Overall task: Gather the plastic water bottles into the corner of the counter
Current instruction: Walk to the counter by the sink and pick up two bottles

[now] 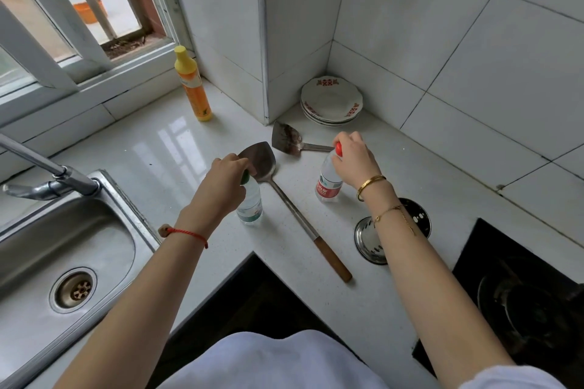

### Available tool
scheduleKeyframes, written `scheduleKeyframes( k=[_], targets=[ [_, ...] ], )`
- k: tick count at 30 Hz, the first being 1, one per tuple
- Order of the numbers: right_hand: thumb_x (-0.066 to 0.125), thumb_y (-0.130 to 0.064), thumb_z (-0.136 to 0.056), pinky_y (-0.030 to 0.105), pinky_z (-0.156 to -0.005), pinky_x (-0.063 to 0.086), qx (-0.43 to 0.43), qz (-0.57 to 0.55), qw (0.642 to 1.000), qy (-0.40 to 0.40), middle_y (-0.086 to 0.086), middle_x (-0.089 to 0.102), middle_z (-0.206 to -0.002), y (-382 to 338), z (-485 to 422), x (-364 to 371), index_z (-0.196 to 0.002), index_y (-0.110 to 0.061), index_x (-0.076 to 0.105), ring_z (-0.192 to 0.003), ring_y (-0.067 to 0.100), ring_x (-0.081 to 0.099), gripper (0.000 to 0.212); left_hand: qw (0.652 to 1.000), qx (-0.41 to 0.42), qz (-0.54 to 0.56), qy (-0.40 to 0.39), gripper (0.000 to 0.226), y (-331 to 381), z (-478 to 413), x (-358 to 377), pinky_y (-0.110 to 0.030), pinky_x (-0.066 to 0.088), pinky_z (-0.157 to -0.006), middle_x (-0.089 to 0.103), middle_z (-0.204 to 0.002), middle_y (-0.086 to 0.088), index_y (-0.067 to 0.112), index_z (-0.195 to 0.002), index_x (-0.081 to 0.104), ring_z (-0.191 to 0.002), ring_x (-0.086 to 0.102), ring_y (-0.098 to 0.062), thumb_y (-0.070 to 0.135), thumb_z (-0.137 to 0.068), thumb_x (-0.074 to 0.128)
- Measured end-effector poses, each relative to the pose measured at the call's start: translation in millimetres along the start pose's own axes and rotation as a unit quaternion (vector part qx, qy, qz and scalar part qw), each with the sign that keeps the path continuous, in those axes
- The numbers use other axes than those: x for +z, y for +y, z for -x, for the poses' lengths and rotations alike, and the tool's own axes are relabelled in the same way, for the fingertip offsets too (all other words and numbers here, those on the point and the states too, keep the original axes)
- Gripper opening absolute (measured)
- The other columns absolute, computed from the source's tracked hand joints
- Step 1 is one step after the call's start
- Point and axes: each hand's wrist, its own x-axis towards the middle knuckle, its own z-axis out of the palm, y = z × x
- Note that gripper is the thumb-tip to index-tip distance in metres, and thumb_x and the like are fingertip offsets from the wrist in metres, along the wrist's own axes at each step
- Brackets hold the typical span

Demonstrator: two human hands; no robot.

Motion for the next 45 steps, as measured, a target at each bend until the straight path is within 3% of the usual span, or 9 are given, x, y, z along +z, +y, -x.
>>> scheduleKeyframes(
  k=[8, 13, 19, 23, 26, 30, 35, 42, 45],
  targets=[
    [0.05, 0.0, -0.088, 0.04, -0.081, 0.054, -0.013, -0.013, 0.999, 0.029, 0.015, 0.045, -0.111, 0.3, 11.6, 4.0, -0.103, -0.007, 0.052, -0.087, 0.032, 0.058, 0.016, 0.999, 0.004, 0.036, 0.024, 0.034, 2.1, 2.9, 2.8, -0.037, 0.05, -0.072, 0.056, -0.1, -0.008, 0.015, -0.103, 0.065, -0.096, 0.049, -0.028, -0.006, -0.076, 0.06],
    [0.054, -0.005, -0.087, 0.031, -0.081, 0.054, -0.043, -0.029, 0.997, 0.052, 0.012, 0.045, -0.112, -0.4, 35.4, 1.6, -0.104, -0.01, 0.051, -0.087, 0.026, 0.058, 0.018, 0.997, 0.025, 0.052, 0.042, 0.033, 7.5, 15.2, 6.6, -0.027, 0.039, -0.068, 0.055, -0.103, -0.004, 0.015, -0.103, 0.064, -0.097, 0.045, -0.024, -0.005, -0.076, 0.061],
    [0.055, -0.008, -0.087, 0.024, -0.074, 0.049, -0.079, -0.047, 0.993, 0.074, 0.006, 0.044, -0.108, -4.6, 70.5, -10.1, -0.103, -0.015, 0.05, -0.082, 0.016, 0.052, 0.019, 0.993, 0.052, 0.075, 0.068, 0.035, 22.2, 33.8, -3.1, -0.03, 0.047, -0.072, 0.054, -0.103, -0.002, 0.02, -0.102, 0.065, -0.095, 0.047, -0.022, -0.002, -0.076, 0.065],
    [0.057, -0.007, -0.085, 0.021, -0.074, 0.044, -0.086, -0.063, 0.991, 0.082, 0.003, 0.041, -0.107, -2.9, 98.6, -14.8, -0.103, -0.016, 0.05, -0.081, 0.014, 0.05, 0.021, 0.991, 0.055, 0.097, 0.074, 0.036, 33.6, 51.8, -3.4, -0.025, 0.041, -0.071, 0.055, -0.101, 0.0, 0.022, -0.1, 0.066, -0.093, 0.047, -0.021, -0.003, -0.075, 0.066],
    [0.057, -0.005, -0.085, 0.025, -0.072, 0.048, -0.087, -0.071, 0.991, 0.079, 0.004, 0.042, -0.108, 1.8, 118.9, -17.7, -0.102, -0.017, 0.051, -0.082, 0.017, 0.053, 0.022, 0.99, 0.052, 0.104, 0.074, 0.036, 41.4, 66.1, 0.7, -0.025, 0.041, -0.071, 0.057, -0.101, -0.002, 0.022, -0.1, 0.067, -0.093, 0.049, -0.022, -0.003, -0.074, 0.066],
    [0.058, -0.007, -0.084, 0.028, -0.072, 0.051, -0.078, -0.076, 0.992, 0.07, 0.003, 0.043, -0.108, 8.3, 145.0, -20.3, -0.102, -0.018, 0.052, -0.081, 0.018, 0.055, 0.022, 0.99, 0.055, 0.108, 0.073, 0.035, 49.3, 86.5, 8.2, -0.018, 0.036, -0.066, 0.056, -0.099, 0.001, 0.024, -0.098, 0.067, -0.088, 0.048, -0.019, -0.001, -0.074, 0.067],
    [0.058, -0.008, -0.082, 0.024, -0.074, 0.044, -0.053, -0.095, 0.991, 0.074, 0.0, 0.044, -0.106, 15.3, 178.2, -25.3, -0.099, -0.019, 0.054, -0.084, 0.017, 0.055, 0.021, 0.988, 0.081, 0.116, 0.067, 0.035, 57.7, 106.5, 11.2, -0.02, 0.038, -0.068, 0.054, -0.096, 0.01, 0.027, -0.095, 0.067, -0.085, 0.049, -0.017, 0.001, -0.072, 0.067],
    [0.058, -0.011, -0.082, 0.019, -0.065, 0.041, 0.004, -0.09, 0.991, 0.097, -0.003, 0.043, -0.108, 12.5, 231.2, -25.7, -0.101, -0.021, 0.054, -0.079, 0.01, 0.05, 0.021, 0.984, 0.133, 0.114, 0.036, 0.036, 63.8, 132.0, 11.5, -0.021, 0.042, -0.069, 0.058, -0.1, 0.004, 0.027, -0.097, 0.066, -0.088, 0.052, -0.019, 0.0, -0.073, 0.068],
    [0.059, -0.011, -0.082, 0.02, -0.071, 0.046, 0.037, -0.096, 0.989, 0.11, -0.004, 0.042, -0.109, 5.6, 257.7, -23.6, -0.104, -0.021, 0.054, -0.085, 0.013, 0.053, 0.024, 0.98, 0.163, 0.112, 0.014, 0.034, 66.7, 142.5, 10.2, -0.022, 0.043, -0.07, 0.058, -0.102, 0.004, 0.026, -0.098, 0.067, -0.089, 0.051, -0.018, 0.002, -0.074, 0.069]
  ],
)
